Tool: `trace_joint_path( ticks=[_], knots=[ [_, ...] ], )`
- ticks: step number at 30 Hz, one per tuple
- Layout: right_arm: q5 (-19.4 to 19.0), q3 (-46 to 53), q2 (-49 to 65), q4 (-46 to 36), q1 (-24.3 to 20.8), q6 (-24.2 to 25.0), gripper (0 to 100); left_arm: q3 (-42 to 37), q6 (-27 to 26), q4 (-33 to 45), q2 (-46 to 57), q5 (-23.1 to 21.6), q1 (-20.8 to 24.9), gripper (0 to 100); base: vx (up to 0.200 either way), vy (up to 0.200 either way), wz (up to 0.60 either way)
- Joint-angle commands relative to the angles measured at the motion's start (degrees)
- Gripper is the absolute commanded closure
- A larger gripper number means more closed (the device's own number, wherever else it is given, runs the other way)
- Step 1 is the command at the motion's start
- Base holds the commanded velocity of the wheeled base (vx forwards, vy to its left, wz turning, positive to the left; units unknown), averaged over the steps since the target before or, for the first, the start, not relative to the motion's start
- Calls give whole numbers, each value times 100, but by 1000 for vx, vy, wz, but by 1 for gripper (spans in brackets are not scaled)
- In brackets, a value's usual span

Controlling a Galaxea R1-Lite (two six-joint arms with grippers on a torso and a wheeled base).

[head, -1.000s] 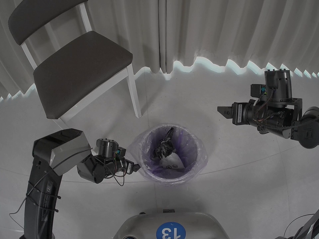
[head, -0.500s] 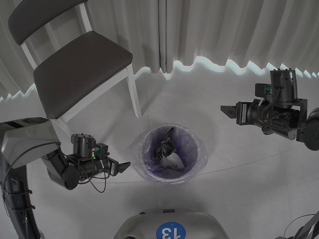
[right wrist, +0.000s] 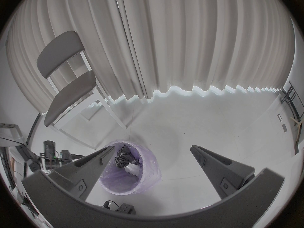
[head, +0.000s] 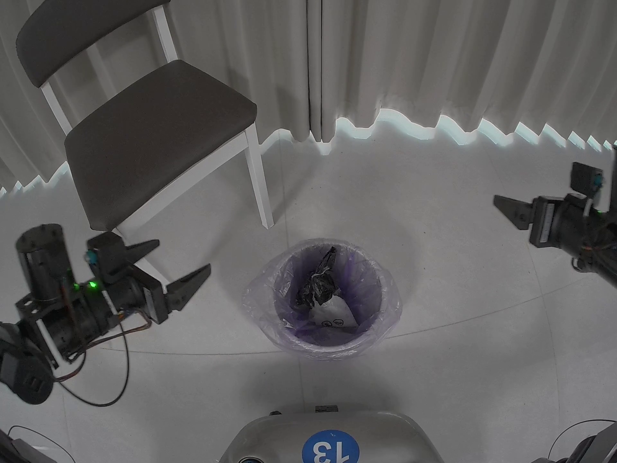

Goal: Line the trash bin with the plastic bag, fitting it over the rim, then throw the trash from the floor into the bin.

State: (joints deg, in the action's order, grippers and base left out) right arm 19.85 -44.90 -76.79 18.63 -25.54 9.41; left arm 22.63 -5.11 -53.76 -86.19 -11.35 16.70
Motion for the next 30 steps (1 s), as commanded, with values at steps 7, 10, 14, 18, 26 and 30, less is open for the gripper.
trace_joint_path(
  ticks=[7,10,14,18,26,30],
  knots=[
    [371,781,5508,-1713,1051,-1425,0,937,142,3970,5147,238,-378,0,0,0,0],
    [362,-45,6229,-3216,1262,-1504,0,1350,115,4901,5639,265,-404,0,0,0,0],
    [353,-977,6607,-4464,1526,-1425,0,1719,36,5455,5912,476,-519,0,0,0,0],
    [353,-1794,6747,-5211,1851,-1407,0,1921,19,5649,6184,757,-747,0,0,0,0],
    [344,-2260,7099,-5818,2027,-1398,0,1947,19,6343,7081,766,-993,0,0,0,0],
    [344,-2480,7178,-6301,2273,-1064,0,2070,19,6958,7564,783,-993,0,0,0,0]
  ],
)
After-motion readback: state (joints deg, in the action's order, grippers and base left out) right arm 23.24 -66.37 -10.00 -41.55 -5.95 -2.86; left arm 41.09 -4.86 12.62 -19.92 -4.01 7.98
